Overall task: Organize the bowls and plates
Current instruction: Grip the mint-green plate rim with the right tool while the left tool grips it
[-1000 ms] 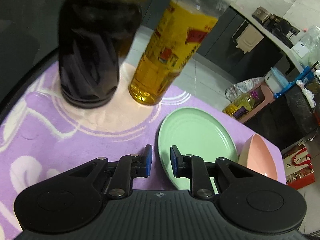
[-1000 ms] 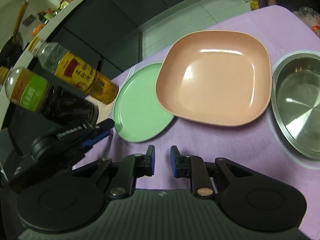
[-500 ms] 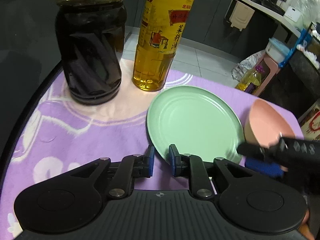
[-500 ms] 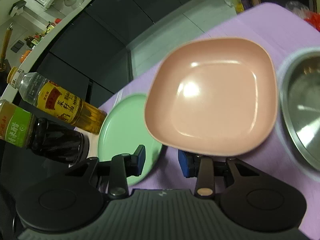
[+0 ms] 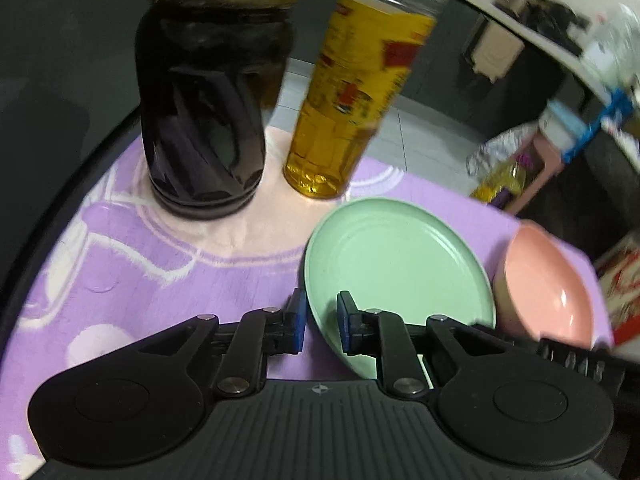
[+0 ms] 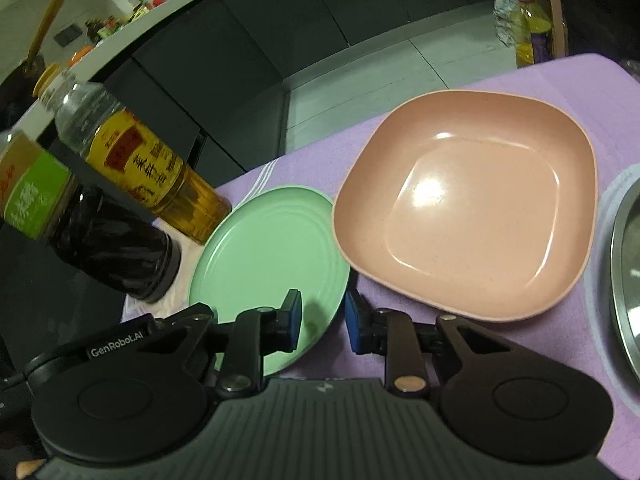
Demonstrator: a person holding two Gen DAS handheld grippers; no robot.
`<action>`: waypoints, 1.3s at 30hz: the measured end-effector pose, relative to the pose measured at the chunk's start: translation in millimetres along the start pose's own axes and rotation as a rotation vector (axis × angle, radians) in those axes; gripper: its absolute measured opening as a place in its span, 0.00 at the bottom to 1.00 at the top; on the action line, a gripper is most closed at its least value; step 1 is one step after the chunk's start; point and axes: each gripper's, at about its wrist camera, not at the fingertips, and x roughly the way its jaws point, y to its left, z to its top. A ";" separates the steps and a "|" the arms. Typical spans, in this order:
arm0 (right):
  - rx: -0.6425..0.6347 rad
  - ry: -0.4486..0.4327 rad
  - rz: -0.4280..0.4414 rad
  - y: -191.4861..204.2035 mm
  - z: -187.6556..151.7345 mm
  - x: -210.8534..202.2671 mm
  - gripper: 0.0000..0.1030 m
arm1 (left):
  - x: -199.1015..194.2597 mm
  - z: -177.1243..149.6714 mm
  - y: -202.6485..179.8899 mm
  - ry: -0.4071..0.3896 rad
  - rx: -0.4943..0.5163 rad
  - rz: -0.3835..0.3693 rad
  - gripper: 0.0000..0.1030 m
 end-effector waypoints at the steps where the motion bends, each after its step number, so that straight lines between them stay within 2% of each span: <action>1: -0.012 -0.001 -0.006 1.5 -1.4 -1.2 0.19 | -6.4 -4.6 -0.3 -0.001 0.019 0.001 0.14; 4: -0.025 0.011 0.002 3.6 -5.7 -7.7 0.19 | -30.0 -17.1 5.3 -0.017 0.040 -0.008 0.14; 10: -0.088 0.080 0.082 16.1 -20.6 -27.2 0.19 | -78.1 -39.4 31.1 -0.064 -0.013 -0.013 0.16; 16: -0.175 0.151 0.127 46.2 -43.3 -39.9 0.19 | -120.1 -59.4 51.4 -0.128 -0.054 0.019 0.16; 20: -0.242 0.166 0.132 69.8 -58.7 -49.3 0.19 | -138.4 -75.5 68.2 -0.148 -0.082 0.046 0.16; 26: -0.316 0.195 0.127 95.7 -77.0 -53.9 0.19 | -149.8 -91.6 97.1 -0.134 -0.149 0.045 0.16; 39: -0.402 0.273 0.089 125.3 -108.3 -42.3 0.19 | -153.6 -111.2 124.7 -0.117 -0.180 0.072 0.16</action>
